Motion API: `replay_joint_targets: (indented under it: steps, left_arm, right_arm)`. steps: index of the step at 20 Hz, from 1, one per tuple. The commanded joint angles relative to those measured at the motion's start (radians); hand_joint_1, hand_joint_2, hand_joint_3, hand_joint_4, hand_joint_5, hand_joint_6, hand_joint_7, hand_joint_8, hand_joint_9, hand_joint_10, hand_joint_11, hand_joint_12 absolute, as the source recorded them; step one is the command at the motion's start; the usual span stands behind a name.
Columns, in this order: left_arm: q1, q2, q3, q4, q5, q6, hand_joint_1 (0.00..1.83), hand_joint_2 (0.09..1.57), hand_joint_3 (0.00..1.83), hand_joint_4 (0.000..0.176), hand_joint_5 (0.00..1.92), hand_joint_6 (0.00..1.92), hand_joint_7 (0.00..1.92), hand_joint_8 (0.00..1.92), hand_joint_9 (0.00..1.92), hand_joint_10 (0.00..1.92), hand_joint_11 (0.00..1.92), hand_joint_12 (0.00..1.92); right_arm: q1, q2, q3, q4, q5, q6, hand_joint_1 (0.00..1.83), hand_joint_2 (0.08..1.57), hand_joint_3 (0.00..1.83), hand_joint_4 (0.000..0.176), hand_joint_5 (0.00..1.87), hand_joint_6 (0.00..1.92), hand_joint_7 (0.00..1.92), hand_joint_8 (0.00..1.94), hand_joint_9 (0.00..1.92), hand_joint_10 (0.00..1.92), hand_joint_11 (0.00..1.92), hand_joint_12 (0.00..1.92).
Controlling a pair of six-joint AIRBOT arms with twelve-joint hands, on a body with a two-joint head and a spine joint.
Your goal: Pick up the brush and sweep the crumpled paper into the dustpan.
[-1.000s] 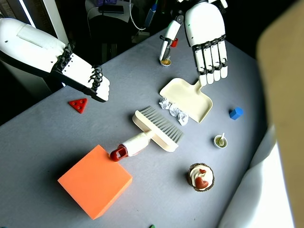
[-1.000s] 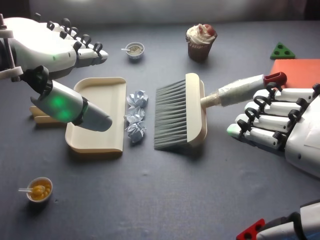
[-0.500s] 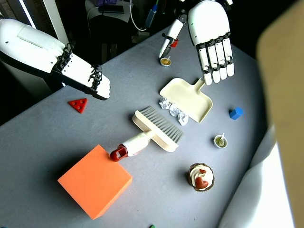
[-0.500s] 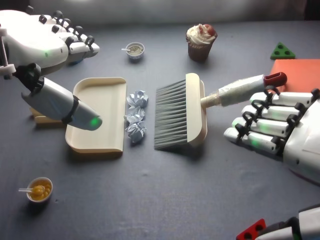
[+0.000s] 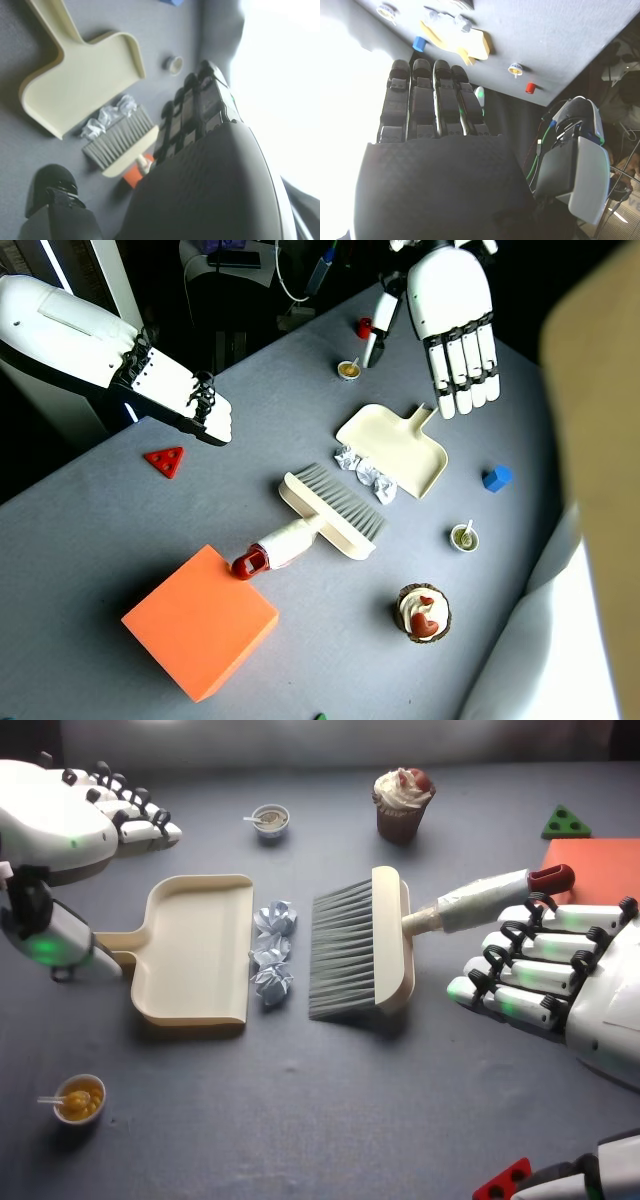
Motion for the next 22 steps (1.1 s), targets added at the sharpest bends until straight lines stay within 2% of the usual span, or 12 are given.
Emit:
replay_joint_targets:
  steps: [1,5,8,9,10,11,12,15,17,18,21,22]
  left_arm:
    - [0.003,0.015,0.006,0.018,-0.045,-0.006,0.88,1.0,0.01,0.0,0.0,0.0,0.0,0.0,0.0,0.0,0.0,0.0]
    - [0.029,0.016,0.043,0.019,-0.124,-0.009,1.01,0.99,0.0,0.0,0.0,0.0,0.0,0.0,0.0,0.0,0.0,0.0]
    - [0.038,0.005,0.074,0.018,-0.192,0.011,0.98,1.0,0.0,0.0,0.0,0.0,0.0,0.0,0.0,0.0,0.0,0.0]
    - [0.041,0.001,0.084,-0.014,-0.215,0.045,0.97,1.0,0.0,0.0,0.0,0.0,0.0,0.0,0.0,0.0,0.01,0.0]
    - [0.051,-0.004,0.095,-0.2,-0.249,0.234,0.92,1.01,0.01,0.0,0.0,0.0,0.0,0.0,0.0,0.0,0.01,0.0]
    - [0.066,-0.007,0.1,-0.434,-0.29,0.442,0.89,1.03,0.01,0.0,0.0,0.0,0.0,0.0,0.0,0.0,0.0,0.0]
    - [0.077,-0.009,0.1,-0.595,-0.303,0.607,0.85,1.04,0.02,0.0,0.0,0.0,0.0,0.0,0.0,0.0,0.01,0.0]
    - [0.111,-0.014,0.076,-1.19,-0.323,1.156,0.84,1.04,0.01,0.0,0.0,0.0,0.0,0.0,0.0,0.0,0.01,0.0]
    - [0.144,-0.018,0.049,-1.572,-0.38,1.507,0.74,1.05,0.01,0.005,0.04,0.0,0.04,0.0,0.06,0.01,0.07,0.04]
    - [0.158,-0.02,0.036,-1.711,-0.414,1.627,0.72,1.05,0.0,0.007,0.1,0.02,0.06,0.01,0.09,0.01,0.09,0.05]
    - [0.212,-0.043,0.013,-1.918,-0.52,1.782,0.73,1.03,0.0,0.012,0.17,0.02,0.11,0.01,0.13,0.01,0.1,0.07]
    - [0.218,-0.052,0.011,-1.95,-0.544,1.811,0.76,1.01,0.0,0.017,0.24,0.01,0.16,0.01,0.17,0.01,0.13,0.08]
  right_arm:
    - [0.006,0.005,-0.003,-0.021,-0.032,0.005,0.0,0.92,0.01,0.0,0.11,0.01,0.14,0.0,0.13,0.01,0.11,0.02]
    - [0.006,0.003,-0.005,-0.029,-0.028,0.005,0.0,0.92,0.0,0.0,0.12,0.0,0.14,0.0,0.13,0.0,0.11,0.01]
    - [0.006,0.003,-0.004,-0.03,-0.028,0.005,0.0,0.93,0.01,0.0,0.13,0.01,0.17,0.01,0.16,0.01,0.13,0.02]
    - [0.006,0.003,-0.004,-0.032,-0.028,0.005,0.0,0.93,0.01,0.0,0.14,0.01,0.17,0.01,0.16,0.01,0.14,0.02]
    - [0.006,0.003,-0.004,-0.034,-0.028,0.005,0.0,0.93,0.01,0.0,0.14,0.01,0.18,0.01,0.17,0.01,0.14,0.02]
    - [0.006,0.003,-0.004,-0.034,-0.028,0.005,0.0,0.93,0.01,0.0,0.13,0.0,0.16,0.0,0.15,0.0,0.12,0.01]
    - [0.006,0.003,-0.004,-0.034,-0.028,0.005,0.0,0.93,0.01,0.0,0.13,0.0,0.15,0.0,0.15,0.0,0.12,0.01]
    - [0.006,0.003,-0.004,-0.036,-0.029,0.005,0.0,0.93,0.0,0.0,0.13,0.0,0.15,0.0,0.15,0.0,0.12,0.01]
    - [0.006,0.003,-0.004,-0.038,-0.029,0.005,0.0,0.94,0.01,0.0,0.11,0.0,0.14,0.0,0.13,0.0,0.11,0.01]
    - [0.006,0.003,-0.004,-0.038,-0.03,0.005,0.0,0.95,0.01,0.0,0.11,0.0,0.13,0.0,0.13,0.0,0.1,0.0]
    - [0.006,0.003,-0.004,-0.04,-0.03,0.005,0.0,0.95,0.0,0.0,0.13,0.01,0.15,0.01,0.15,0.01,0.13,0.01]
    - [0.006,0.003,-0.004,-0.04,-0.031,0.005,0.0,0.95,0.01,0.0,0.13,0.01,0.16,0.01,0.15,0.01,0.13,0.01]
